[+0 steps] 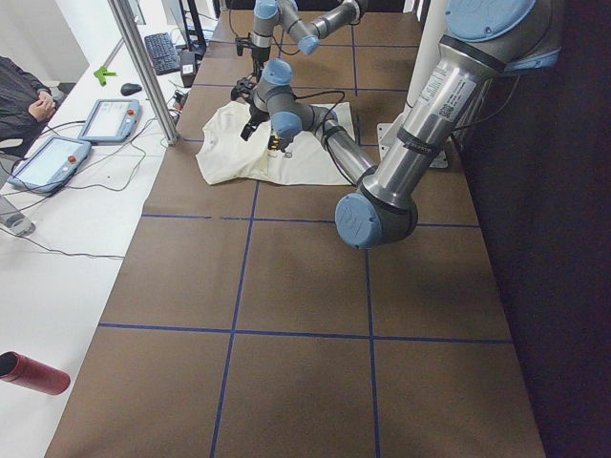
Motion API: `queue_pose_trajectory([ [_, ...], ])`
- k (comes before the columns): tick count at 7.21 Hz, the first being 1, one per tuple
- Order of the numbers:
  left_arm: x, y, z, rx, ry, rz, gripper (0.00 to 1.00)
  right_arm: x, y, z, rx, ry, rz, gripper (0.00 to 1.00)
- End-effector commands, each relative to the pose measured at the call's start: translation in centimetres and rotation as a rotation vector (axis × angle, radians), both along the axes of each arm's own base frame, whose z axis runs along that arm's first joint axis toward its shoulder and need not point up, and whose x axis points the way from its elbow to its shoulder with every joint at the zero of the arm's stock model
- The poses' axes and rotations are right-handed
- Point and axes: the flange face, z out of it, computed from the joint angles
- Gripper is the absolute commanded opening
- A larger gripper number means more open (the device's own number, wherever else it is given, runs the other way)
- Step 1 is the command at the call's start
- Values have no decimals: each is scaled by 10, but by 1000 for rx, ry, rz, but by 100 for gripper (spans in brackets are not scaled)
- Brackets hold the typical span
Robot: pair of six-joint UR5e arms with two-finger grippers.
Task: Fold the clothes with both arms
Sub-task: 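Lower both grippers along the shirt sides toward the hem nearest the robot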
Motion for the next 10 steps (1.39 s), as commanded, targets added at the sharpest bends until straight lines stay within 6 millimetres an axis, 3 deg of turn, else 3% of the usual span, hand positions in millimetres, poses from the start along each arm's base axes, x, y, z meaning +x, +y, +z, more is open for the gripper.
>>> queue_pose_trajectory([
  [1, 18, 69, 7, -157, 99, -39, 96, 43, 105, 12, -173, -133, 123, 100],
  [2, 26, 108, 18, -236, 131, -61, 85, 60, 157, 16, -227, -171, 145, 100],
  [3, 49, 135, 21, -299, 151, -86, 82, 53, 188, 26, -247, -237, 203, 100],
  [4, 65, 156, 24, -333, 158, -86, 82, 41, 223, 53, -221, -312, 240, 100],
  [6, 75, 201, 52, -378, 133, -101, 78, 15, 288, 82, -318, -305, 348, 98],
  [7, 78, 223, 52, -439, 159, -103, 58, -1, 311, 92, -354, -270, 428, 97],
  [8, 88, 244, 59, -498, 159, -96, 46, -3, 331, 76, -404, -276, 458, 95],
  [10, 103, 278, 80, -518, 130, -126, 51, -16, 349, 72, -428, -268, 507, 95],
])
